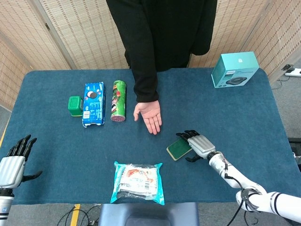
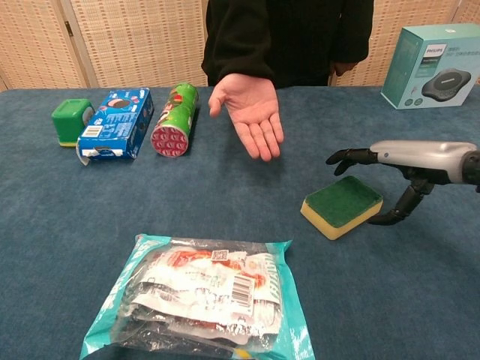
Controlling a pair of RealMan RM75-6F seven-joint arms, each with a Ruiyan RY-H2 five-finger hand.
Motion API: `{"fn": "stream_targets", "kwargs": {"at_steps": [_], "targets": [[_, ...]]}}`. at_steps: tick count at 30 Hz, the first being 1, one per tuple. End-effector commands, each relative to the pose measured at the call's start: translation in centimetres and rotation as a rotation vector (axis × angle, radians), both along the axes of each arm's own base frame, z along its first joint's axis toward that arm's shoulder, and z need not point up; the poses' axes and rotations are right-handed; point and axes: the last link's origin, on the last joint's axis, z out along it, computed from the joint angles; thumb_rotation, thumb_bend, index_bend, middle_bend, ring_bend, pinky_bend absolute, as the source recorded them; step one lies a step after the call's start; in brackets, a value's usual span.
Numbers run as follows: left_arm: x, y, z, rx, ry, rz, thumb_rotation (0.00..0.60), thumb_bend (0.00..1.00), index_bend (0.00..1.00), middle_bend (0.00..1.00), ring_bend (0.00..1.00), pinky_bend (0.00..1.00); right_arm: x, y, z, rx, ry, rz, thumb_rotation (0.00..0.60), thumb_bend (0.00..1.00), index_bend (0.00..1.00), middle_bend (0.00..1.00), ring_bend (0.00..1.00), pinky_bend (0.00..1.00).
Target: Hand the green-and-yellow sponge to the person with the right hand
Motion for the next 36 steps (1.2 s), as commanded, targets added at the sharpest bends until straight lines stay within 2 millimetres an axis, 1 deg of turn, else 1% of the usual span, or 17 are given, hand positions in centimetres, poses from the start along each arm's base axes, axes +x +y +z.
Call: {"fn": "stream_targets", "kwargs": {"at_steps": [1,2,3,5,6,7,9,10,13,15,20,23,25,28,31,36], "targets": [[0.0,0.0,0.1,-0.001,-0.004,-0.001,0.6,0.17,0.0,0.0,0.0,0.19,0.3,-0.3,-1.1,0.011,0.012,0.009,0.6,0.22,0.04,0.13,0.0,0.02],[0.0,-0.1,0.1,-0.001,-0.004,-0.002,0.6,0.17,0.0,0.0,0.0,0.19,0.4,-0.4,-1.3,0.011,0.013,0.01,0.6,0.24,0.06,0.14,0.0,0.02],[0.0,-0.1,0.1,-0.001,-0.005,-0.004,0.6,0.17,0.0,0.0,0.0,0.19,0.4,-0.5,-1.6,0.009,0.014,0.012,0.6,0.27,0.11,0.15,0.0,0.02],[0.1,-0.2,0.2,0.0,-0.006,-0.009,0.6,0.17,0.0,0.0,0.0,0.19,0.7,-0.5,-1.7,-0.009,0.01,0.026,0.6,0.33,0.27,0.21,0.03,0.04],[0.0,-0.2,0.2,0.001,-0.007,-0.01,0.6,0.17,0.0,0.0,0.0,0.19,0.8,-0.5,-1.7,-0.028,0.006,0.039,0.6,0.36,0.36,0.24,0.06,0.07],[0.0,-0.2,0.2,0.001,-0.008,-0.01,0.6,0.17,0.0,0.0,0.0,0.19,0.8,-0.5,-1.7,-0.044,0.006,0.05,0.6,0.39,0.42,0.26,0.08,0.1],[0.0,-0.2,0.2,-0.001,-0.004,-0.007,0.6,0.17,0.0,0.0,0.0,0.19,0.8,-0.4,-1.5,-0.076,0.006,0.069,0.6,0.44,0.52,0.31,0.12,0.15],[0.0,-0.2,0.1,-0.002,-0.004,-0.007,0.6,0.17,0.0,0.0,0.0,0.19,0.8,-0.4,-1.4,-0.088,0.005,0.073,0.6,0.45,0.55,0.32,0.13,0.17],[0.0,-0.2,0.1,-0.002,-0.002,-0.006,0.6,0.17,0.0,0.0,0.0,0.19,1.0,-0.4,-1.0,-0.114,-0.008,0.079,0.6,0.47,0.58,0.34,0.14,0.19],[0.0,-0.2,0.1,0.001,-0.003,-0.006,0.6,0.17,0.0,0.0,0.0,0.19,1.6,-0.4,-0.1,-0.141,-0.041,0.085,0.6,0.47,0.58,0.34,0.14,0.19],[-0.1,-0.1,0.0,0.0,0.003,0.001,0.6,0.17,0.0,0.0,0.0,0.19,3.0,-0.3,3.4,-0.242,-0.088,0.137,0.6,0.47,0.58,0.34,0.14,0.19],[-0.1,0.0,-0.2,-0.007,0.006,0.005,0.6,0.17,0.0,0.0,0.0,0.19,4.4,-0.8,5.1,-0.288,-0.128,0.144,0.6,0.47,0.58,0.34,0.14,0.19],[-0.1,0.0,-0.3,-0.012,0.007,0.006,0.6,0.17,0.0,0.0,0.0,0.19,5.2,-1.6,5.3,-0.308,-0.144,0.145,0.6,0.46,0.58,0.34,0.14,0.19],[-0.2,0.1,-0.3,-0.017,0.006,0.01,0.6,0.17,0.0,0.0,0.0,0.19,6.4,-3.4,4.8,-0.331,-0.164,0.134,0.6,0.45,0.58,0.34,0.14,0.19],[-0.3,0.1,-0.1,-0.014,-0.001,0.013,0.6,0.17,0.0,0.0,0.0,0.19,7.3,-4.9,3.2,-0.33,-0.183,0.117,0.6,0.44,0.58,0.34,0.14,0.19],[-0.3,0.0,0.1,-0.017,-0.012,0.012,0.6,0.17,0.0,0.0,0.0,0.19,8.3,-6.3,0.0,-0.326,-0.208,0.12,0.6,0.42,0.58,0.34,0.14,0.19]]}}
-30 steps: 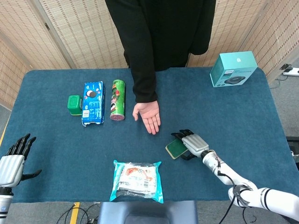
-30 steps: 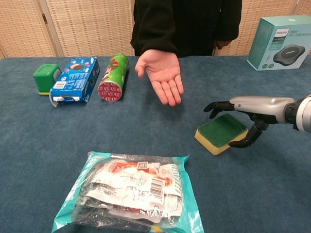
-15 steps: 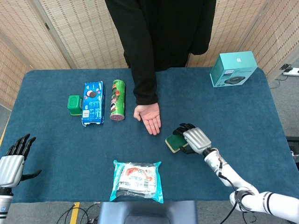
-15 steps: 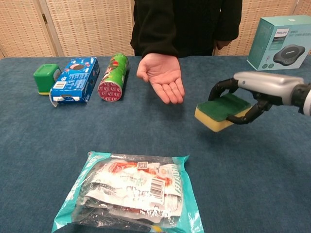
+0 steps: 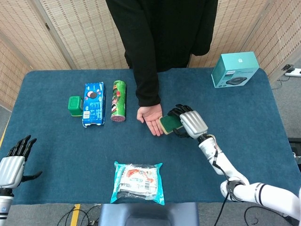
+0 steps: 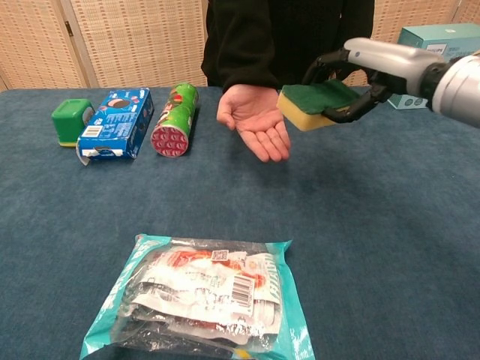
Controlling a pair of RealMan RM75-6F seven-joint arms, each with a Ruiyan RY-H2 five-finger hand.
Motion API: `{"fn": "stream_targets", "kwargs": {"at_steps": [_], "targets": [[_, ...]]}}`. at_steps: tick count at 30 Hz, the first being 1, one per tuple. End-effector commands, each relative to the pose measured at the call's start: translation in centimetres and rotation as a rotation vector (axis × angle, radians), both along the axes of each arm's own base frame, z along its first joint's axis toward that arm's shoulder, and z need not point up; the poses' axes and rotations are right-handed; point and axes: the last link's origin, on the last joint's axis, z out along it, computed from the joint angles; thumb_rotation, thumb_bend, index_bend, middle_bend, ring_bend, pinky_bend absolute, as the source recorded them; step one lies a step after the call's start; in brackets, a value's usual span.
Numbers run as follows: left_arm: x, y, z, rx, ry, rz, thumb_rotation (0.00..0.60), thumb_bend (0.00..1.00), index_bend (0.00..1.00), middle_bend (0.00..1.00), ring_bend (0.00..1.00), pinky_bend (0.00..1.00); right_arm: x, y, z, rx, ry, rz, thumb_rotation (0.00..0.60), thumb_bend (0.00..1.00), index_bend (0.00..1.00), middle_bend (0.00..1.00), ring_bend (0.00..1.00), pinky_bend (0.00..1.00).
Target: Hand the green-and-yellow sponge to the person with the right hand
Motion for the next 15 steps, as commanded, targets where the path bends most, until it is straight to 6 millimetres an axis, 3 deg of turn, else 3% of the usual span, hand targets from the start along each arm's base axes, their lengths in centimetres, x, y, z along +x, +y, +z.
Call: {"fn": "stream_targets", "kwargs": {"at_steps": [1,5,11,15], "targets": [[0.0,-0.1,0.0,-0.005,-0.004,-0.002,0.6,0.17,0.0,0.0,0.0,0.19,1.4,-1.2,-2.8,0.007,-0.027,0.008,0.6,0.42,0.58,0.34,0.14,0.19],[0.1,-0.2,0.2,-0.007,-0.011,-0.007,0.6,0.17,0.0,0.0,0.0,0.19,2.0,-1.3,-4.8,0.001,-0.02,0.027,0.6,0.4,0.55,0.33,0.14,0.19],[0.1,-0.3,0.5,-0.003,-0.027,-0.009,0.6,0.17,0.0,0.0,0.0,0.19,1.8,-1.3,-6.5,0.016,0.039,0.035,0.6,0.3,0.28,0.23,0.12,0.18],[0.1,-0.4,0.5,-0.002,-0.027,-0.01,0.6,0.17,0.0,0.0,0.0,0.19,1.5,-1.4,-6.0,0.035,0.054,0.031,0.6,0.24,0.1,0.14,0.05,0.11]]}}
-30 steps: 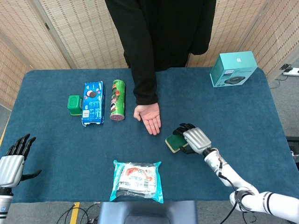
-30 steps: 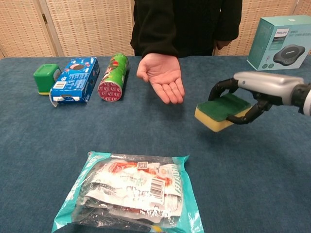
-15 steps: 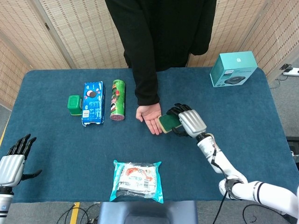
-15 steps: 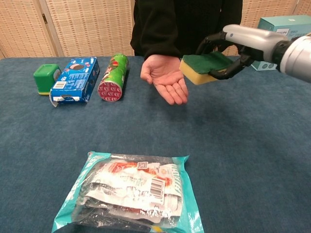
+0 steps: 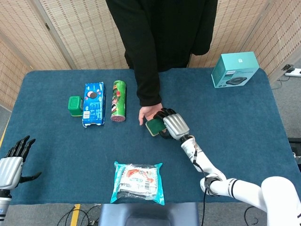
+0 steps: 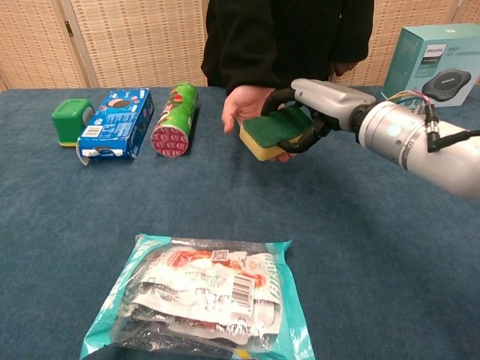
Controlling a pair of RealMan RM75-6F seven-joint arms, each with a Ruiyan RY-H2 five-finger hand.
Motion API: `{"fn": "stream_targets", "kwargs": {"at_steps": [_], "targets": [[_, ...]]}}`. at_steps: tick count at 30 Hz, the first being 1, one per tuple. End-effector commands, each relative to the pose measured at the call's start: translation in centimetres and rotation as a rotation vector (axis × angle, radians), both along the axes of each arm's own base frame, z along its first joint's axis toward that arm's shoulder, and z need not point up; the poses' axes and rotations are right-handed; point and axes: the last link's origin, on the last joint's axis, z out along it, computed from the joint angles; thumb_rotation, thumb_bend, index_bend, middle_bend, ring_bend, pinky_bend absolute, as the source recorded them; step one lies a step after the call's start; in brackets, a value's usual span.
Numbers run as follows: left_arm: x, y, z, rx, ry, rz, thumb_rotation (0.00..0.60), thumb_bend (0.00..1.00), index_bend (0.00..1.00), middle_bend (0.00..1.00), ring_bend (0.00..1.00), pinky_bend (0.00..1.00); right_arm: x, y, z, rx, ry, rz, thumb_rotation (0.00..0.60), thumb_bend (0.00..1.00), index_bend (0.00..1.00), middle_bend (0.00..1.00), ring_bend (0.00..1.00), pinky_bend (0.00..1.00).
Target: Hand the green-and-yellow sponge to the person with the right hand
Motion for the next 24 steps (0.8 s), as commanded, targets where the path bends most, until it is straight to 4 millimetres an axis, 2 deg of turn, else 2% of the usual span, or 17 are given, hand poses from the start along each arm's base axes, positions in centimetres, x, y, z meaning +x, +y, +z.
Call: {"fn": "stream_targets", "kwargs": {"at_steps": [1,3,7,10,12,14,19,21,24], "targets": [[0.0,0.0,0.0,-0.001,0.003,0.001,0.6,0.17,0.0,0.0,0.0,0.19,-0.3,0.0,0.8,0.013,0.016,0.001,0.6,0.23,0.07,0.12,0.04,0.09],[-0.2,0.0,0.0,-0.002,0.008,0.005,0.6,0.17,0.0,0.0,0.0,0.19,-0.6,0.3,2.2,0.003,0.033,0.014,0.6,0.18,0.01,0.07,0.0,0.02],[-0.3,0.3,-0.2,-0.003,0.023,0.013,0.6,0.17,0.0,0.0,0.0,0.19,-1.1,1.9,6.3,-0.063,0.045,0.044,0.6,0.14,0.0,0.02,0.0,0.0],[-0.4,0.5,-0.4,-0.006,0.028,0.02,0.6,0.17,0.0,0.0,0.0,0.19,-2.1,4.3,9.4,-0.088,0.069,0.05,0.6,0.14,0.0,0.01,0.0,0.0],[-0.3,0.6,-0.5,-0.001,0.035,0.021,0.6,0.17,0.0,0.0,0.0,0.19,-3.4,6.9,11.6,-0.084,0.092,0.038,0.6,0.14,0.0,0.0,0.0,0.0],[-0.2,0.6,-0.7,-0.002,0.042,0.017,0.6,0.17,0.0,0.0,0.0,0.19,-5.0,9.6,13.3,-0.075,0.118,0.02,0.6,0.14,0.0,0.0,0.0,0.0],[0.5,-0.2,-1.0,0.007,0.065,-0.009,0.6,0.17,0.0,0.0,0.0,0.19,-11.7,17.0,16.3,-0.079,0.249,-0.046,0.6,0.14,0.0,0.0,0.0,0.0],[0.9,-0.7,-1.1,0.011,0.075,-0.029,0.6,0.17,0.0,0.0,0.0,0.19,-14.1,19.3,16.9,-0.096,0.277,-0.084,0.6,0.14,0.0,0.01,0.0,0.0],[1.4,-1.3,-1.3,0.013,0.088,-0.056,0.6,0.17,0.0,0.0,0.0,0.19,-16.9,21.3,17.6,-0.134,0.264,-0.158,0.6,0.15,0.0,0.01,0.0,0.0]]}}
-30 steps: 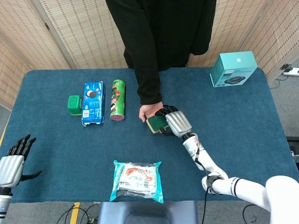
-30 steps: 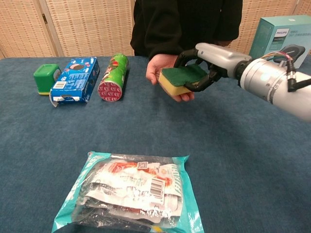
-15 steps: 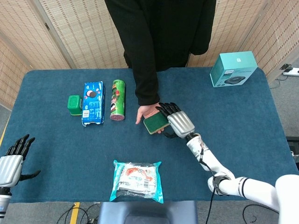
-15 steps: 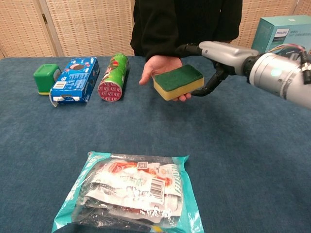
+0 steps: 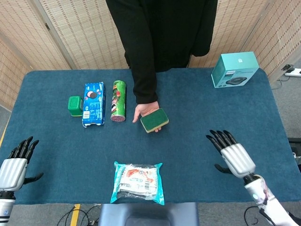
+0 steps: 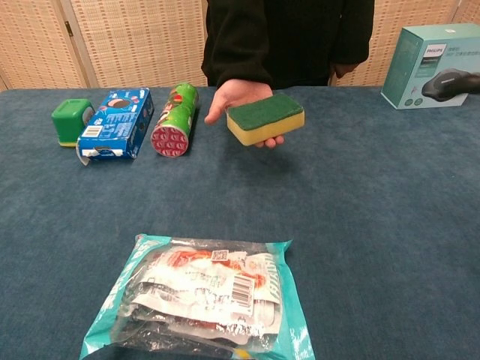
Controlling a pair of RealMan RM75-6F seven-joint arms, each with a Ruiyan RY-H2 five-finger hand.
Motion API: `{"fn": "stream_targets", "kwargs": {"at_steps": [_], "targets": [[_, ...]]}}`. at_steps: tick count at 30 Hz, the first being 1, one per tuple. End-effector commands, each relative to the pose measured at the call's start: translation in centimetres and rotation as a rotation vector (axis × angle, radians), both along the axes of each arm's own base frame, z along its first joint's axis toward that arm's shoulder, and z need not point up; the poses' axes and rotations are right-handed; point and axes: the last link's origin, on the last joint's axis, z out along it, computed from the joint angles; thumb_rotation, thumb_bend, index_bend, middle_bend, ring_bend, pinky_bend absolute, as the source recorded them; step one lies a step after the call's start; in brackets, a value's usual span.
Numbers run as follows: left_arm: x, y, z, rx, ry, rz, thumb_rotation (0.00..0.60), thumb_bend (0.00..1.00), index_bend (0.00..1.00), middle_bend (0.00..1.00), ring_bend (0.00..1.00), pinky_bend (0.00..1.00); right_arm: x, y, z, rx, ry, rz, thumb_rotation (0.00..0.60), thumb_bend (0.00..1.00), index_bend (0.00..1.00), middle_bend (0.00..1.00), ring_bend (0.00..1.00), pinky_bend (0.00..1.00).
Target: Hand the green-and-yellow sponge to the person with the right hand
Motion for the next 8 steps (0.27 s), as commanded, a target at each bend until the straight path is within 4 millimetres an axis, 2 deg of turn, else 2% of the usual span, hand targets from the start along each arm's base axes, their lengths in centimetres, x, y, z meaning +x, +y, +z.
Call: {"fn": "stream_targets", "kwargs": {"at_steps": [1,3,8], "targets": [[0.4,-0.7,-0.3,-0.002,0.013,-0.02,0.6,0.17,0.0,0.0,0.0,0.19,-4.8,4.0,1.8,-0.052,0.024,-0.09,0.6,0.15,0.0,0.01,0.0,0.0],[0.5,-0.9,-0.4,-0.004,0.019,-0.025,0.6,0.17,0.0,0.0,0.0,0.19,-5.9,4.1,2.1,-0.068,-0.009,-0.148,0.6,0.15,0.0,0.02,0.0,0.0],[0.3,-0.8,-0.3,0.004,-0.002,-0.007,0.6,0.17,0.0,0.0,0.0,0.19,-6.7,2.7,3.0,-0.083,-0.055,-0.213,0.6,0.16,0.0,0.02,0.0,0.0]]}}
